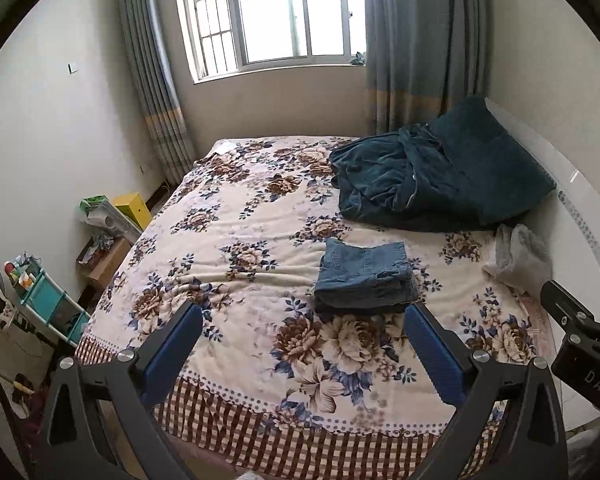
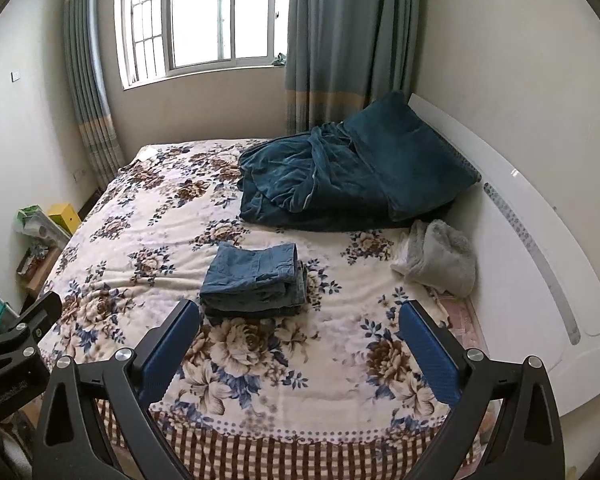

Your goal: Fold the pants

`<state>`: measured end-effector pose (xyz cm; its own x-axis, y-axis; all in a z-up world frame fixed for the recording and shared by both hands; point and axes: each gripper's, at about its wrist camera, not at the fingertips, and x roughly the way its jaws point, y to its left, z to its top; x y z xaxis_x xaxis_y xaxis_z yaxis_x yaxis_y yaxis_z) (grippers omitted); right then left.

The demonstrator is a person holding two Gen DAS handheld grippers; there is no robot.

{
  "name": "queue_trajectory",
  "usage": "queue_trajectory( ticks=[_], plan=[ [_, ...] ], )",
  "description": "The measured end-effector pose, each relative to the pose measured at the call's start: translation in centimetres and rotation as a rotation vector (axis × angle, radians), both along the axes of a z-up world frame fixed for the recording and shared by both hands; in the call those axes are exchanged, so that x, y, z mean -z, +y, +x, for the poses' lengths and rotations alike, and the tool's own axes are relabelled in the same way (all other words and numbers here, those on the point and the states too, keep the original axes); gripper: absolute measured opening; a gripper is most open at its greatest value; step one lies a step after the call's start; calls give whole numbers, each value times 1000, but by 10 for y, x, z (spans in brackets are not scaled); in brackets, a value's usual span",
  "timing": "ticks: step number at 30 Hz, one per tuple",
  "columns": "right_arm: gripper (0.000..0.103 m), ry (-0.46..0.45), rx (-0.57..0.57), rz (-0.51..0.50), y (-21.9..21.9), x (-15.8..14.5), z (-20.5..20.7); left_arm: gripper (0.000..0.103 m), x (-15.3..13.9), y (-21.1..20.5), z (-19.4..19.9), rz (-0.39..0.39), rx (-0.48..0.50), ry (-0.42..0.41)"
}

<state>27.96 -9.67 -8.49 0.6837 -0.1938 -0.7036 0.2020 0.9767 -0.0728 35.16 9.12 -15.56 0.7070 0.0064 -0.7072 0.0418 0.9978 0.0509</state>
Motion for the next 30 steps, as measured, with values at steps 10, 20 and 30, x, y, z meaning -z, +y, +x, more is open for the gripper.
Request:
queue_trajectory(
  ticks=[10,20,30],
  plan=[
    [102,-1,-4,8,2,4,-3,103,-1,2,2,-5,-10,-1],
    [102,2,-9,30,1,6,-11,103,-7,-3,-4,-6,-16,-20],
    [102,-9,-8,36,-2,2,-14,103,-12,-3,-5,-9,-18,-29]
  ],
)
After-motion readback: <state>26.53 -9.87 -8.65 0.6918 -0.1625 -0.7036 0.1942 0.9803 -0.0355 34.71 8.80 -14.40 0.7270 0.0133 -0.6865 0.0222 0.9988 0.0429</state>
